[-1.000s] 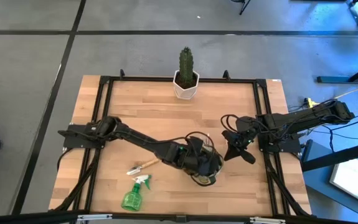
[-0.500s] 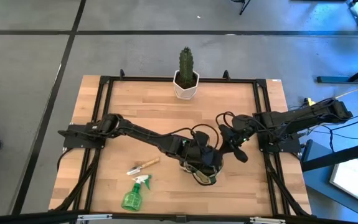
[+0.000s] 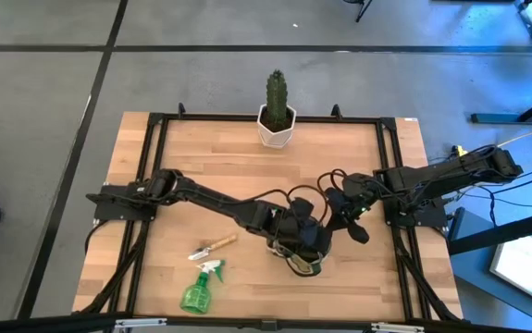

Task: Pick & Place Garden tools in Gardening bag
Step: Put the green fruit pruner into the green gardening bag

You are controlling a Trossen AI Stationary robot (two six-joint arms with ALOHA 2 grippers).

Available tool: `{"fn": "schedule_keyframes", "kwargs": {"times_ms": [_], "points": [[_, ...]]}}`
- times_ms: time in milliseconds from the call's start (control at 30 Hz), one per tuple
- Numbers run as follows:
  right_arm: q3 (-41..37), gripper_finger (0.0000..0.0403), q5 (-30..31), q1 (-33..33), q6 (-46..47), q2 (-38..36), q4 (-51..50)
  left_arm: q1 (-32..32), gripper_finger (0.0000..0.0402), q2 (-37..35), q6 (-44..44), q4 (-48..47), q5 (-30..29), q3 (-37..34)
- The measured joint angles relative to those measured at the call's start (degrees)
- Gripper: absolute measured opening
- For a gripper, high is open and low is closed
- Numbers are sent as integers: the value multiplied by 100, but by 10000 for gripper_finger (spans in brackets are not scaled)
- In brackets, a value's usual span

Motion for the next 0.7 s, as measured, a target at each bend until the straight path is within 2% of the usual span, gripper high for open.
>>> {"fn": "schedule_keyframes", "kwargs": {"times_ms": [400, 700], "points": [[0, 0, 203, 220, -83, 2, -118, -4, 1, 162, 16, 226, 461, 2], [7, 0, 263, 329, -144, 2, -320, -12, 1, 184, 136, 308, 576, 2]]}}
